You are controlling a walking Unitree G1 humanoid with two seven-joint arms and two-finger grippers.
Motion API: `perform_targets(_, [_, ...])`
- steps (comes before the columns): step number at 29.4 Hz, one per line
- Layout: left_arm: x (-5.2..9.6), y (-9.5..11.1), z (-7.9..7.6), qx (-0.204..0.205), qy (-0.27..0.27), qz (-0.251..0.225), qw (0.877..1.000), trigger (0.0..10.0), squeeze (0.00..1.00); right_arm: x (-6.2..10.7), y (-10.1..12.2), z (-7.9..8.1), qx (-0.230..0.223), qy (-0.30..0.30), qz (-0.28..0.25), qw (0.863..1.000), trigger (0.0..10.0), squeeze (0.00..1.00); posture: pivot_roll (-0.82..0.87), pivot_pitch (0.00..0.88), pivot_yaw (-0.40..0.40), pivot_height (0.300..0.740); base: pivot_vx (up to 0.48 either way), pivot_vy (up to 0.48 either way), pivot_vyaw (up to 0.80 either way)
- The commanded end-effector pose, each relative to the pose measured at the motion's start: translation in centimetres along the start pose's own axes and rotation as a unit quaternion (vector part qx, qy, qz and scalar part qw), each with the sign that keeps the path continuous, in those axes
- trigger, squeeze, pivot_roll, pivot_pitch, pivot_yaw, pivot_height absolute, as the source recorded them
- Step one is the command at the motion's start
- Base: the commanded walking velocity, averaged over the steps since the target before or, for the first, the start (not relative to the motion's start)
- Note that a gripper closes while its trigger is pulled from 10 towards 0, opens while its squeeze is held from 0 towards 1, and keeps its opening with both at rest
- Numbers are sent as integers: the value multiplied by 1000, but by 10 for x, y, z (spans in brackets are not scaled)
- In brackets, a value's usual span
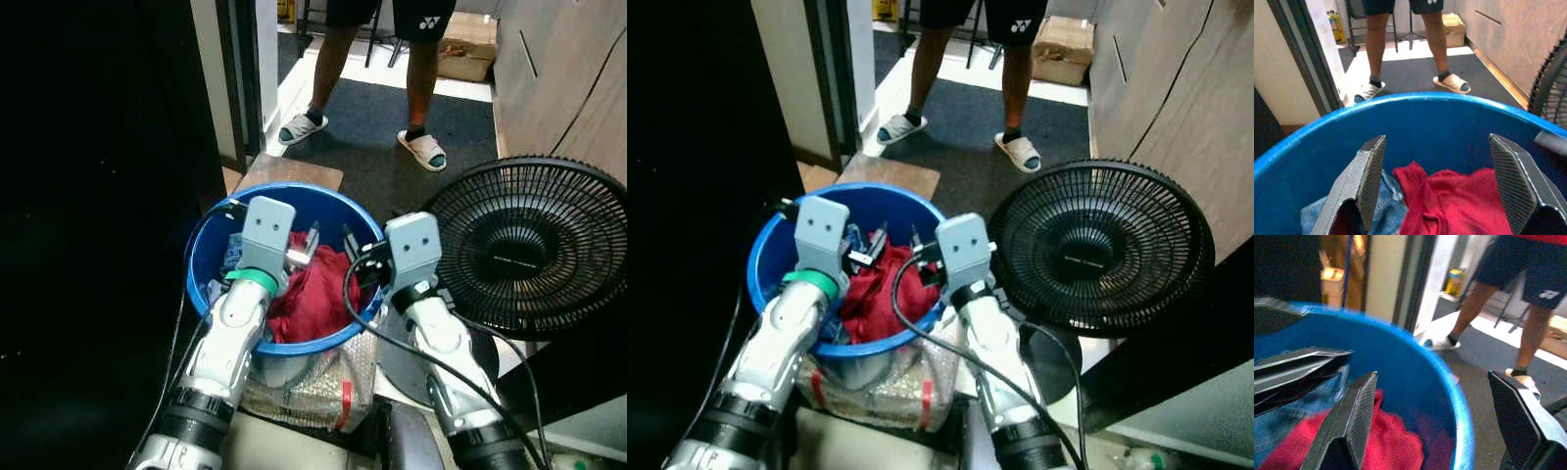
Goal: Clothes washing
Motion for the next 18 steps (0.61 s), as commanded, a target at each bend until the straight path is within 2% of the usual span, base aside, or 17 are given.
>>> perform_targets(1, [3, -12, 3, -3, 4, 25, 1000, 10000, 0, 2, -16, 7, 17, 17, 33, 999, 10000, 0, 72, 59, -1, 478, 0, 0, 0])
perform_targets(7, [9, -33, 7, 33, 15, 84, 996, 10000, 0, 3, -60, 14, 36, 56, 150, 986, 10000, 0, 78, 65, -7, 478, 0, 0, 0])
perform_targets(9, [10, -35, 8, 40, 18, 90, 995, 10000, 0, 5, -67, 15, 32, 62, 168, 983, 10000, 0, 77, 67, -8, 478, 0, 0, 0])
perform_targets(13, [13, -41, 12, 59, 35, 105, 992, 10000, 0, 6, -77, 16, 59, 73, 184, 978, 10000, 0, 80, 69, -12, 478, 0, 0, 0])
perform_targets(17, [14, -42, 13, 57, 39, 109, 992, 10000, 0, 4, -78, 15, 75, 72, 183, 978, 10000, 0, 87, 68, -16, 478, 0, 0, 0])
perform_targets(18, [14, -42, 14, 56, 40, 110, 991, 10000, 0, 3, -79, 15, 92, 74, 183, 976, 10000, 0, 87, 68, -16, 478, 0, 0, 0])
Point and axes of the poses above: a point about 5 cm out from each wrist's last joint towards the gripper, its own x axis pointing back from the gripper into the wrist, its own y axis along the axis of the wrist's last joint, z = x × y, the point moved 4 cm from there along -x, pointing out of the wrist towards the gripper, and after that the axes turned 11 degrees about x, right-handed, at the moved point
